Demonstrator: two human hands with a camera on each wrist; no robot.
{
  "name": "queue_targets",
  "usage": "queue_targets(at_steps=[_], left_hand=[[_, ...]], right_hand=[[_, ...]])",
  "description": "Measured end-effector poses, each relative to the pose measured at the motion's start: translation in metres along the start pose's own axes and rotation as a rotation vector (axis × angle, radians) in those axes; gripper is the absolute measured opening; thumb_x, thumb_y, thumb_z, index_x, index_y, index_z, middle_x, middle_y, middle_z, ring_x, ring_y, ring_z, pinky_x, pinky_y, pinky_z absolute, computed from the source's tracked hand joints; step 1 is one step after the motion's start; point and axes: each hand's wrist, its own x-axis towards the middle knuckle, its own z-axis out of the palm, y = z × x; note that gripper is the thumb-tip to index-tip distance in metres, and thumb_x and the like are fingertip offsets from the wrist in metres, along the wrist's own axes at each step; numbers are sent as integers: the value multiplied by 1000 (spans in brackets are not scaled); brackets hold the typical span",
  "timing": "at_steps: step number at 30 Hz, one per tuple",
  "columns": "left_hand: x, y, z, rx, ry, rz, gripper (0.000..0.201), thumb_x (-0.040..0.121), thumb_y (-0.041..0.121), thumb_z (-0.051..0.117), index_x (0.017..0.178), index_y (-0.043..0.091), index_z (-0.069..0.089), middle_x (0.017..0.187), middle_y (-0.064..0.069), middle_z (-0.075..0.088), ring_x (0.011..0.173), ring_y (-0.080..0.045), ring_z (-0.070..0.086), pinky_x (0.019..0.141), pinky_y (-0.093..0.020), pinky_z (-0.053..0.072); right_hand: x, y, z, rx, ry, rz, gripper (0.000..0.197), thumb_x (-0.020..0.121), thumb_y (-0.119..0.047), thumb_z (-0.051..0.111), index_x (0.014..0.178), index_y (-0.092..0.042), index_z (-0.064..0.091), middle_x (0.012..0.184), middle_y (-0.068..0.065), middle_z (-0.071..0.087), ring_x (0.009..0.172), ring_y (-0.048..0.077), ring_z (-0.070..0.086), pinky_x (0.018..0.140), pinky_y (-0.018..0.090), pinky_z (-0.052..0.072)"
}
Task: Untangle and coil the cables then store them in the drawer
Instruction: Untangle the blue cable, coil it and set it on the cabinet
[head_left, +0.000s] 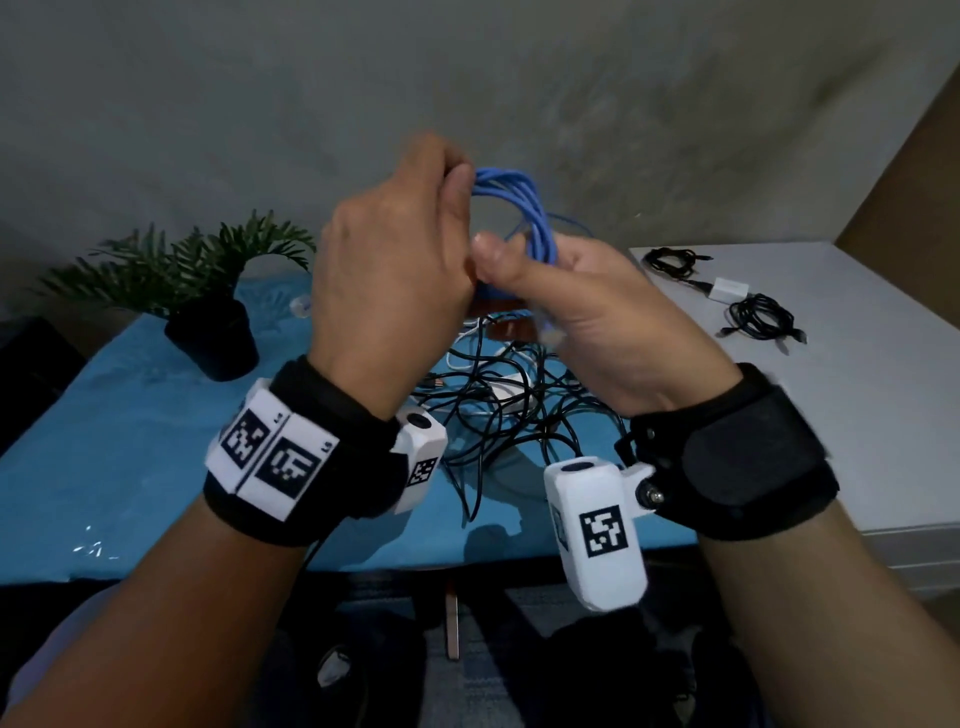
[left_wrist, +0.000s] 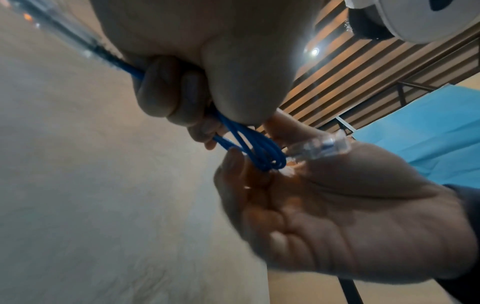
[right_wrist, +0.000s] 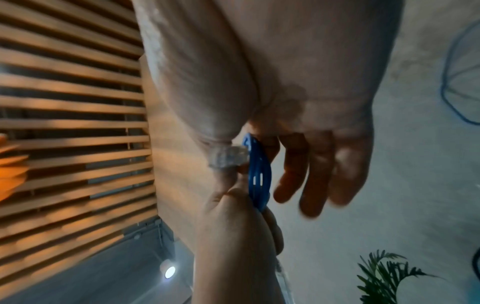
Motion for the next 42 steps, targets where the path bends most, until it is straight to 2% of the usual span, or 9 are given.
queue_targets(at_steps=[5, 10, 14, 17, 21, 26, 31, 35, 42], left_hand=[[5, -13, 0, -7, -23, -35, 26, 106, 30, 43, 105, 12, 62, 71, 5, 53, 63, -19, 46, 60, -32, 28], [11, -23, -4, 21, -48, -45, 29, 105, 36, 44, 90, 16, 57, 60, 7, 45, 53, -18, 42, 54, -30, 26], [11, -20, 1, -176, -193, -59, 34, 104, 41, 50, 88, 12, 59, 60, -2, 50, 53, -12, 40, 51, -30, 33], [15, -22, 1, -549, -456, -249, 30, 103, 31, 57, 101, 2, 61, 71, -18, 49, 54, -13, 38, 48, -31, 29], [18, -31, -8, -701, -651, -335, 26, 101, 18, 58, 114, -4, 59, 73, 1, 56, 58, -12, 44, 51, -26, 34], [13, -32, 1, -737, -578, -341, 8, 100, 11, 61, 107, 7, 61, 91, -11, 56, 68, -17, 68, 67, -32, 60], [6, -23, 13, -869, -469, -423, 8, 98, 10, 63, 105, 7, 61, 99, -25, 59, 73, -23, 73, 75, -36, 62], [4, -22, 18, -853, -478, -467, 14, 96, 14, 67, 107, 6, 63, 99, -28, 69, 78, -28, 71, 79, -43, 62], [-5, -34, 34, -493, -616, -388, 22, 94, 45, 67, 99, 24, 69, 97, 5, 73, 82, -17, 74, 84, -43, 60]], right_hand=[[-3, 4, 4, -108, -48, 49, 23, 106, -26, 52, 123, -13, 47, 75, 10, 70, 49, 22, 60, 50, 30, 50], [-4, 0, -28, -231, -113, -25, 25, 108, -23, 46, 126, -10, 59, 55, -4, 38, 43, 12, 30, 41, 24, 27], [-5, -9, -66, -218, -39, -99, 28, 106, -14, 48, 127, -13, 67, 54, -1, 43, 47, 15, 36, 44, 23, 34], [0, 0, -71, -264, 61, -108, 23, 104, -14, 55, 120, -10, 70, 64, 4, 61, 58, 26, 50, 55, 29, 44], [5, 5, -74, -274, 236, -120, 11, 97, -15, 67, 103, -10, 74, 68, 2, 68, 61, 20, 59, 62, 32, 47], [12, 11, -62, 92, 365, -114, 8, 95, -19, 69, 102, -15, 67, 78, 1, 66, 62, 16, 61, 56, 27, 49], [14, 22, -39, 382, 217, 42, 44, 99, -34, 60, 133, -6, 56, 113, 13, 67, 88, 23, 69, 76, 34, 59], [18, 31, -29, 428, 218, 62, 32, 103, -30, 55, 124, -7, 62, 104, 12, 71, 79, 22, 74, 67, 29, 60], [22, 49, -43, 310, 367, 121, 24, 101, -24, 60, 116, -6, 65, 94, 8, 72, 62, 19, 73, 53, 22, 56]])
